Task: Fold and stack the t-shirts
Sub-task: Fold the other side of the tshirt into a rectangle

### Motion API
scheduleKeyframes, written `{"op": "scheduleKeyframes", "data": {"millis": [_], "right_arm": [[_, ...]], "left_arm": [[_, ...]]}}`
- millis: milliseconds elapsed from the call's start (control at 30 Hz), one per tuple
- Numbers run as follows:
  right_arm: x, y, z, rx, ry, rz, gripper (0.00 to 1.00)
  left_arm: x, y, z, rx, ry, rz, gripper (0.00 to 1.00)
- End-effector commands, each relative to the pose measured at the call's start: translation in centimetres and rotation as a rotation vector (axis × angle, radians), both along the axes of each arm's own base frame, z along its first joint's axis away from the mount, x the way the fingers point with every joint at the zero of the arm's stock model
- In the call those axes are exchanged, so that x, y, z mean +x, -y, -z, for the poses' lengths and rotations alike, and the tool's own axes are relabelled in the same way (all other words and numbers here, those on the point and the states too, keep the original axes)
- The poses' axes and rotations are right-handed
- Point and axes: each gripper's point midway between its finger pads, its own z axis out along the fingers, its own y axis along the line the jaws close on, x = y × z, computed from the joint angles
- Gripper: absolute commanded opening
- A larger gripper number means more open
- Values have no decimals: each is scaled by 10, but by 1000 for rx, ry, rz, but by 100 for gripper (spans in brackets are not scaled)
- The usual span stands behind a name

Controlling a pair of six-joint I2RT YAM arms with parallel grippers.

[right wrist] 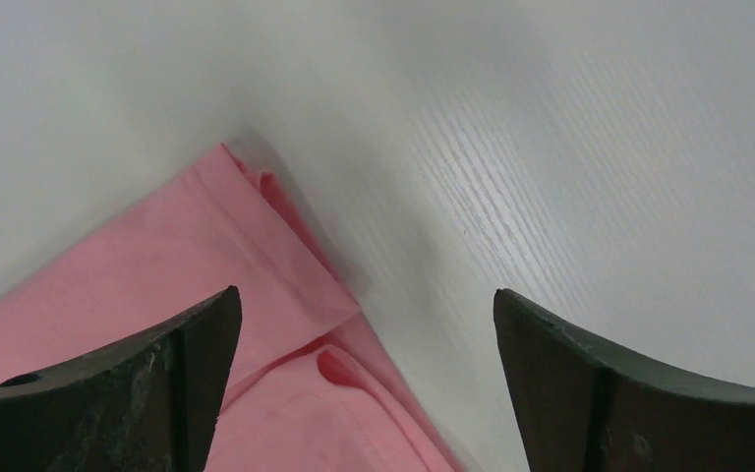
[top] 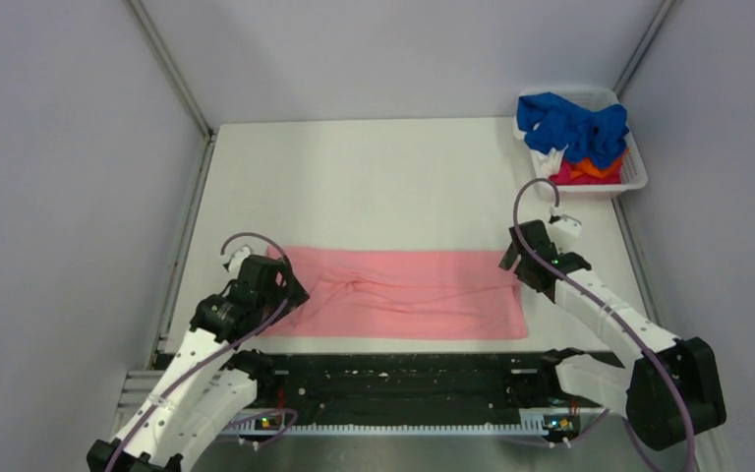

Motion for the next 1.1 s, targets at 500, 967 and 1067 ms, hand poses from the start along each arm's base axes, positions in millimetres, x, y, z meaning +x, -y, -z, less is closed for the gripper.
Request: {"op": "scheduleKeyframes", "data": {"millis": [500,967,1067], "right_arm": [[18,-39,-54,170,236,-202,99],[12,-39,-69,191,300,-216,99],[11,-40,-70,196,305,-224,99]], "left_arm": [[132,98,-4,-111,90,362,99],[38,150,20,-293,-23,702,99],[-3,163,12,-351,-50,815,99]]}}
